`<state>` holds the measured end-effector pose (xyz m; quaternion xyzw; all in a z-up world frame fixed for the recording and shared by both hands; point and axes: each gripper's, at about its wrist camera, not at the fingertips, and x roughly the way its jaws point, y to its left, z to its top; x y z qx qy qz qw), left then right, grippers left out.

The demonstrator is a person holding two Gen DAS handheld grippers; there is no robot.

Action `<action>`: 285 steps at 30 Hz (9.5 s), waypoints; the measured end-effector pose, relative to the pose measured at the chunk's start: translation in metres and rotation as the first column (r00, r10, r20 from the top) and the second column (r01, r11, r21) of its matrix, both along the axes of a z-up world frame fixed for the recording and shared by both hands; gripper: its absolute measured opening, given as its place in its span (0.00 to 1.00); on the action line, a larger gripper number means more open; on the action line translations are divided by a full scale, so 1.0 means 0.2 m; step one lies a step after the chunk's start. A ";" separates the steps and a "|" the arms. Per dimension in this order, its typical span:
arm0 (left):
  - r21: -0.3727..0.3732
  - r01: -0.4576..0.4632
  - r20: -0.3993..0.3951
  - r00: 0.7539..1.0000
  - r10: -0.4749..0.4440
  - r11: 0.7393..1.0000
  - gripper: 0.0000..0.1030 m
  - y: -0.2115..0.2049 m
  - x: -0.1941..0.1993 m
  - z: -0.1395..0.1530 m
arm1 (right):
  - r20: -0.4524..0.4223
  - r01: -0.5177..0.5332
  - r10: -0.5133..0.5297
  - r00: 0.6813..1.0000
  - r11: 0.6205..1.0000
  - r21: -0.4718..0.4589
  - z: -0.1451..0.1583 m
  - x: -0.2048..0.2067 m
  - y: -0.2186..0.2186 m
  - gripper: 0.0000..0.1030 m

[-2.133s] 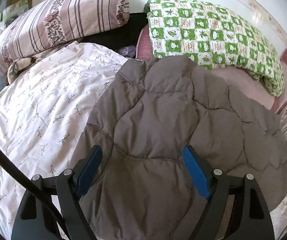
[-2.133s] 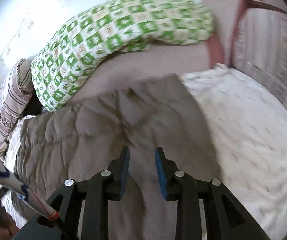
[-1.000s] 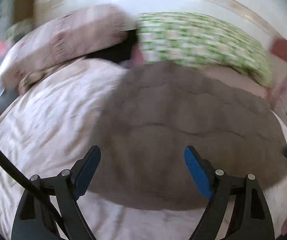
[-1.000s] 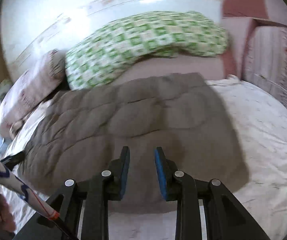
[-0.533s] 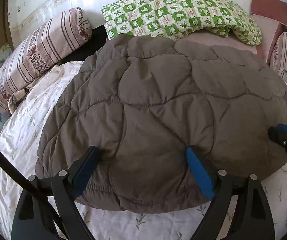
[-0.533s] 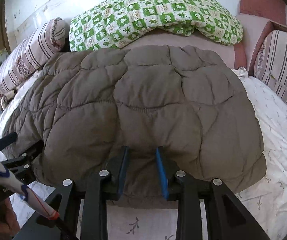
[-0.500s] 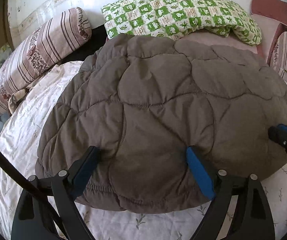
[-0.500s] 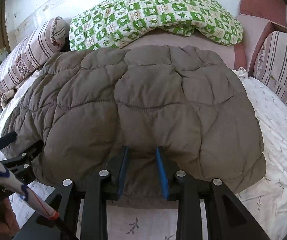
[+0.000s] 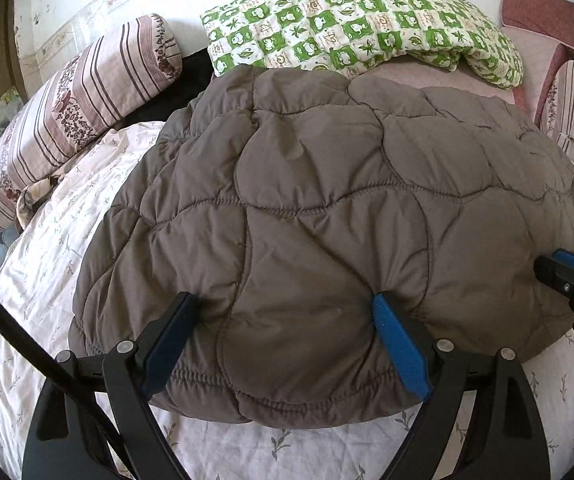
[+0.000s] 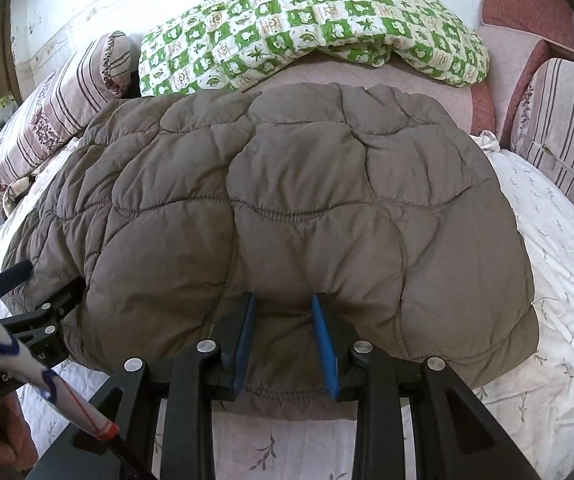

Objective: Fold large clothes

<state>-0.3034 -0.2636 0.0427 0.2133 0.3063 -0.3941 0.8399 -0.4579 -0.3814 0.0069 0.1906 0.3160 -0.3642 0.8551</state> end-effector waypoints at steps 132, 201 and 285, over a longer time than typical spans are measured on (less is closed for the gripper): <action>-0.172 -0.499 -0.275 0.852 0.445 0.849 0.76 1.27 0.13 0.28 | 0.255 0.362 -0.486 0.836 0.838 0.409 0.23 -1.47 0.16 0.53; -0.065 -0.065 0.004 0.998 0.066 0.996 0.84 0.59 -0.48 0.08 | -0.023 0.065 -0.066 0.998 0.997 -0.045 0.18 -0.47 0.55 0.45; -0.054 -0.166 0.085 0.982 0.170 0.985 1.00 1.37 -0.91 0.74 | 0.111 0.045 -0.014 0.994 0.958 -0.283 0.95 -0.93 1.48 0.95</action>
